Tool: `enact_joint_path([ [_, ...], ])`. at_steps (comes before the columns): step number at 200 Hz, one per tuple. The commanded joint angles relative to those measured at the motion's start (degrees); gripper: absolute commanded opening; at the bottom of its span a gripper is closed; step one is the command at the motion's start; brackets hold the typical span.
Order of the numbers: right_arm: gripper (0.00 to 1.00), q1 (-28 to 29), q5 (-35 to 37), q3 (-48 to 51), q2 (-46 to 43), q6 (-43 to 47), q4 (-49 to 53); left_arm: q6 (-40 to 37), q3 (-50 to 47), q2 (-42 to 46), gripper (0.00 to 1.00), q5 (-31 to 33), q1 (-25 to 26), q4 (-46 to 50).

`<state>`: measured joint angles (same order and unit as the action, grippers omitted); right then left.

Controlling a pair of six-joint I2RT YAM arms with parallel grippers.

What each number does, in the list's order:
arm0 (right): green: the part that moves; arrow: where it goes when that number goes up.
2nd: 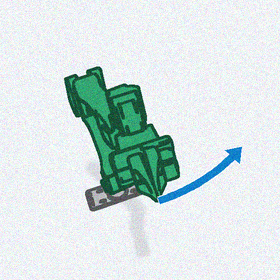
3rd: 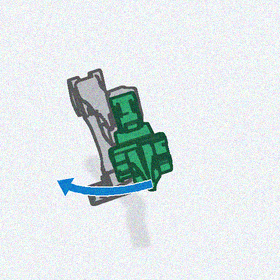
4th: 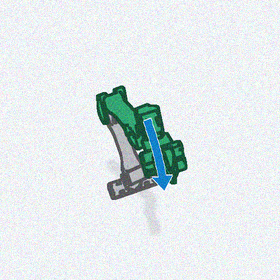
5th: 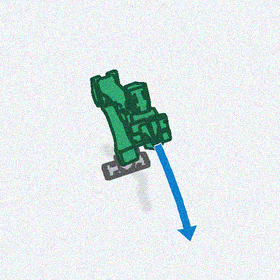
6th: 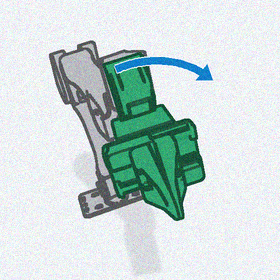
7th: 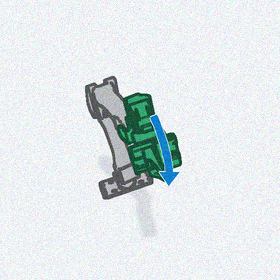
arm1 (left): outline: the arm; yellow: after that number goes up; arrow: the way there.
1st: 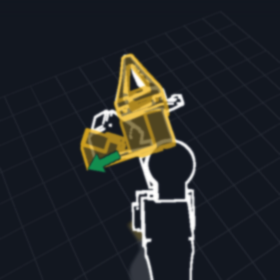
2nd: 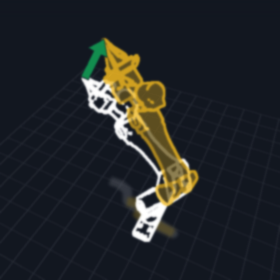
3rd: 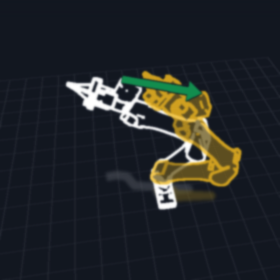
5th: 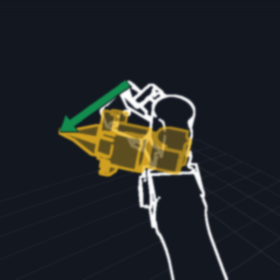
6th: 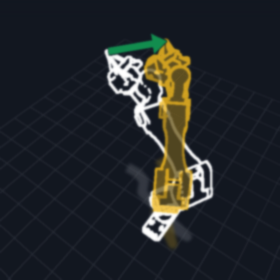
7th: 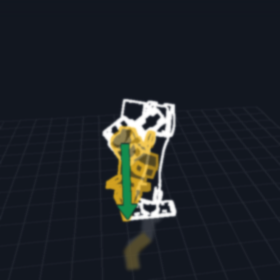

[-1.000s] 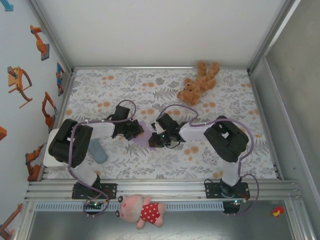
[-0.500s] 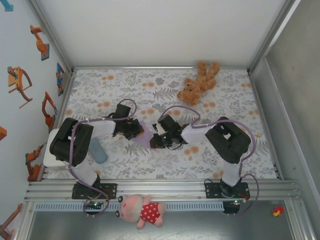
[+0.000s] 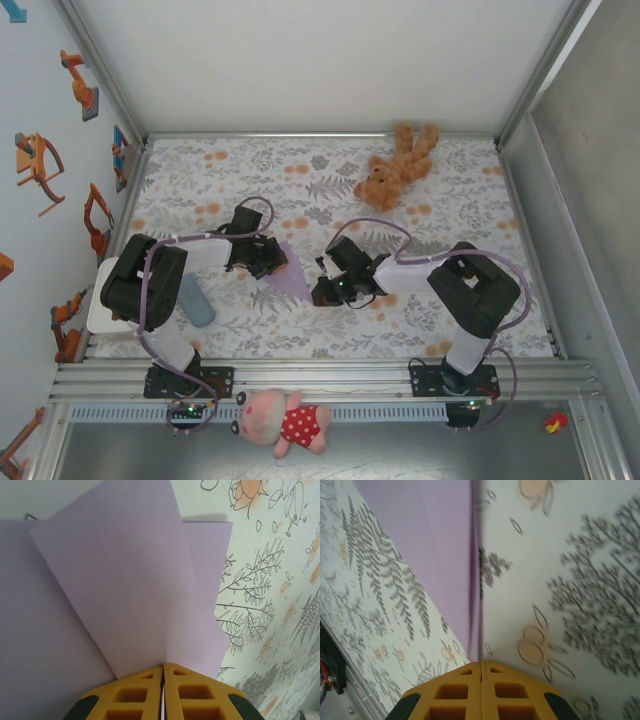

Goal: Fold a paper plane with a square sheet of paper (pick it up from the middle)
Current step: Fourth fold the wing at the center of the table, then pick up the paper from the center of the table.

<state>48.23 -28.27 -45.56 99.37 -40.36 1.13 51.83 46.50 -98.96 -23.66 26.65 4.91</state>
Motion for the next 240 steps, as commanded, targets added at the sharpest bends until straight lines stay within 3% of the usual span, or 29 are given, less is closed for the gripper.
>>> enact_joint_path([
  [1, 0.05, 0.46, 4.14, 1.61, -4.09, 0.98, 3.91, -1.38, -0.62, -2.09, 0.1, 4.97, 0.02, 4.82],
  [26, 0.04, 0.37, 11.91, 1.04, -8.72, -0.97, 2.75, -0.95, 0.3, 3.32, 0.14, 1.63, 0.06, 1.89],
  [46, 0.05, 0.38, 14.98, 0.09, -10.23, -2.33, 0.42, -0.44, 0.43, 8.74, 0.25, 1.43, 0.02, 1.48],
  [64, 0.18, 0.21, 16.44, -1.56, -9.31, -3.3, -0.17, -0.51, -0.2, 13.64, 0.33, 3.17, -0.19, 3.0],
  [88, 0.26, -0.33, 13.25, -6.15, -4.7, -0.91, -1.33, 0.25, -3.18, 19.28, 0.48, 4.93, -1.92, 4.32],
  [115, 0.34, -0.96, 8.87, -11.7, 1.63, 0.7, -3.46, 2.02, -7.67, 23.94, 0.57, 3.74, -5.64, 3.62],
  [141, 0.34, -1.8, 5.67, -15.86, 7.19, 1.93, -4.06, 3.43, -11.11, 27.89, 0.64, 3.03, -8.39, 3.86],
  [181, 0.3, -2.37, 2.08, -20.57, 11.92, 4.58, -4.39, 3.69, -12.92, 31.01, 0.7, 3.38, -9.74, 5.87],
  [222, 0.02, -3.48, -0.88, -21.14, 12.81, 4.33, -8.84, 3.8, -13.03, 32.55, 0.71, 1.57, -10.37, 5.77],
  [240, 0.0, -4.51, -0.88, -20.34, 10.74, 2.84, -12.05, 3.75, -13.06, 34.05, 0.71, -0.21, -10.67, 4.43],
])
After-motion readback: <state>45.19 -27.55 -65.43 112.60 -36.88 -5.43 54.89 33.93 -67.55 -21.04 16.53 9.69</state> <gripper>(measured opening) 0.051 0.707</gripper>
